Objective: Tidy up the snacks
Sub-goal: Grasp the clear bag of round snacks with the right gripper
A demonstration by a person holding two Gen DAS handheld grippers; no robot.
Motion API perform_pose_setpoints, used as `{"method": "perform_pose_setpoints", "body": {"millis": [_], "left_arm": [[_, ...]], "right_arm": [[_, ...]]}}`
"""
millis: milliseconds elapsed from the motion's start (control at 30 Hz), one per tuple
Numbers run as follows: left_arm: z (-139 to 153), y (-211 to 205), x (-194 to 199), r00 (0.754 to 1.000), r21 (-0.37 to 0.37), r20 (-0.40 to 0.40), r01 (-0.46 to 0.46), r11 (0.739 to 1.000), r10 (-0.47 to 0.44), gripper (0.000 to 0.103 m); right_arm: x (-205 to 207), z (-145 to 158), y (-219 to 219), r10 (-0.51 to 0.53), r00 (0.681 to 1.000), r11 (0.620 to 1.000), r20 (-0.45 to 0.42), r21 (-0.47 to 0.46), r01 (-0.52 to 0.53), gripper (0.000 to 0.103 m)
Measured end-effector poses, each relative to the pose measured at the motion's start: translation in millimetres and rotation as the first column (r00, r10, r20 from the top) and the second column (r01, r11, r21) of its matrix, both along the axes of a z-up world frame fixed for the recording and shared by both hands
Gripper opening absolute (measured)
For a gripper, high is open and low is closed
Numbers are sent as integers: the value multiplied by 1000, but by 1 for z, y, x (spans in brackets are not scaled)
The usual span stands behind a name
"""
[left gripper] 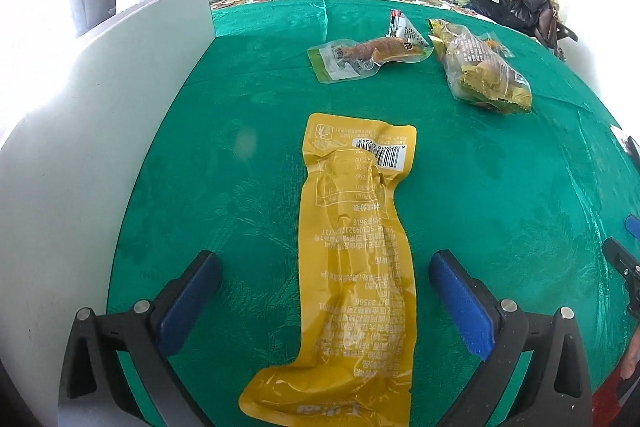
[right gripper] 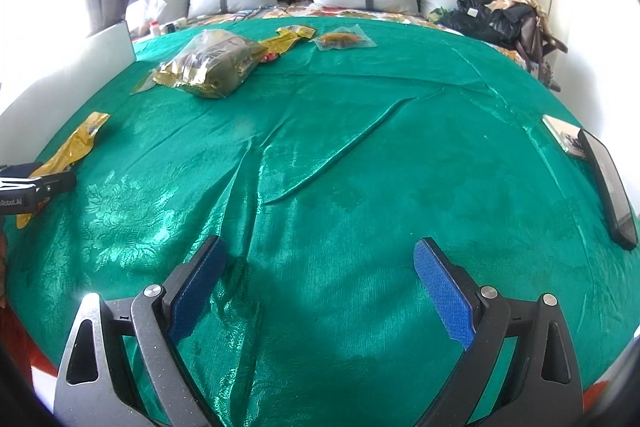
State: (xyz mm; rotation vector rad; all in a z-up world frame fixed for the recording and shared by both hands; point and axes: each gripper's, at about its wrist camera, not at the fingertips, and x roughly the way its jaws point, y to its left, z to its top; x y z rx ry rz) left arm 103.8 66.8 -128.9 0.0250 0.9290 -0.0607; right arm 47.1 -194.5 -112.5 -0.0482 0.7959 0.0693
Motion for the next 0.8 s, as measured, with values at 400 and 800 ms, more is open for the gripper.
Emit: {"method": "perform_pose_setpoints", "body": {"millis": [400, 800], "left_arm": [[-2, -1, 1, 1000, 0, 5, -3, 1000, 3, 103], [-1, -1, 1, 1000, -2, 7, -3, 1000, 3, 103]], "right_arm": [[-3, 0, 0, -6, 1000, 1000, 6, 1, 6, 97], [48, 19, 0, 8, 980, 998, -197, 68, 5, 95]]}}
